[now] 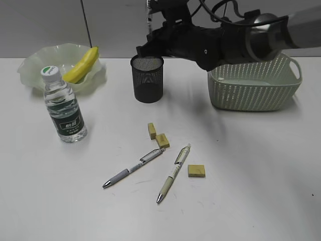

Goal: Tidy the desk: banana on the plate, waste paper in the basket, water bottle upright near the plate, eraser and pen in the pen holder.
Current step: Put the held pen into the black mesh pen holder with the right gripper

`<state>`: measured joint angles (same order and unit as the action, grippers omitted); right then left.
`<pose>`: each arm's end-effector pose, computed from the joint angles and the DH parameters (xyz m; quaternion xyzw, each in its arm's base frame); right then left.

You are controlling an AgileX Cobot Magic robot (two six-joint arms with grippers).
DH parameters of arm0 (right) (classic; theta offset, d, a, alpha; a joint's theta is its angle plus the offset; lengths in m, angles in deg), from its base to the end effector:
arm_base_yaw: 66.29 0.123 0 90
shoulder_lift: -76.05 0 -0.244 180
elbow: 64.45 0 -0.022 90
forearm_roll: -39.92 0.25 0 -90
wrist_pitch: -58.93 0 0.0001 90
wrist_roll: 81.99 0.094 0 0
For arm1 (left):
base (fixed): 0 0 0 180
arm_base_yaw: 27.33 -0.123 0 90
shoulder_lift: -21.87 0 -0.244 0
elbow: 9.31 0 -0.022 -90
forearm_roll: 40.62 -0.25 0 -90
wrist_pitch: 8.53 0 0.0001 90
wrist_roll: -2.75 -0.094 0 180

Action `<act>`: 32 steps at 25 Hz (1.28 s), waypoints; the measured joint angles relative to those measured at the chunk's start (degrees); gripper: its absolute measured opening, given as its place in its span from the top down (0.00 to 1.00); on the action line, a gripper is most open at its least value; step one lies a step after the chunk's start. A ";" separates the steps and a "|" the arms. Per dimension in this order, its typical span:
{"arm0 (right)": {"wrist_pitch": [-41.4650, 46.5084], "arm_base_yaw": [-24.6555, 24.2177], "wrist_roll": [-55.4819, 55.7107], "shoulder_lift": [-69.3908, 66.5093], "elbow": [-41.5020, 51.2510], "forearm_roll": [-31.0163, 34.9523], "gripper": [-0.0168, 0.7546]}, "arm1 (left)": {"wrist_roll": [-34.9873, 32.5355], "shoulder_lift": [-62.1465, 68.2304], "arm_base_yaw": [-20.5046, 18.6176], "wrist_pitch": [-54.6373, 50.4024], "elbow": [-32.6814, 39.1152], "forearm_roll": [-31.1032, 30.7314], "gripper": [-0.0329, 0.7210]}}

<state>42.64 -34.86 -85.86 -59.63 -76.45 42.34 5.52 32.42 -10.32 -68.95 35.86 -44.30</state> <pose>0.4140 0.2517 0.1449 -0.2254 0.7738 0.1480 0.5732 0.0384 -0.0063 0.2853 0.1038 0.8419 -0.0592 0.5263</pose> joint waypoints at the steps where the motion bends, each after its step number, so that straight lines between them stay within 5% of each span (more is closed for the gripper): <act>1: -0.14 0.00 0.40 -0.57 0.00 0.00 0.85 | 0.00 0.00 0.00 0.00 0.00 0.00 0.21; 16: -0.10 0.40 3.88 -4.75 0.06 -0.06 0.85 | 0.00 0.00 0.00 0.00 0.00 0.00 0.21; 19: -0.10 0.40 3.88 -4.75 0.06 -0.27 0.74 | 0.00 0.00 0.00 0.00 0.00 0.00 0.21; 25: -0.04 0.47 3.88 -4.75 0.06 -1.40 0.34 | 0.00 0.00 0.00 0.00 0.00 0.00 0.21; 32: 10.50 0.47 3.88 0.83 0.11 -2.41 0.28 | 0.00 0.00 0.00 0.00 0.00 0.00 0.21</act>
<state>53.15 -34.39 -81.99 -58.80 -76.34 39.92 5.52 32.42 -10.32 -68.95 35.86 -44.30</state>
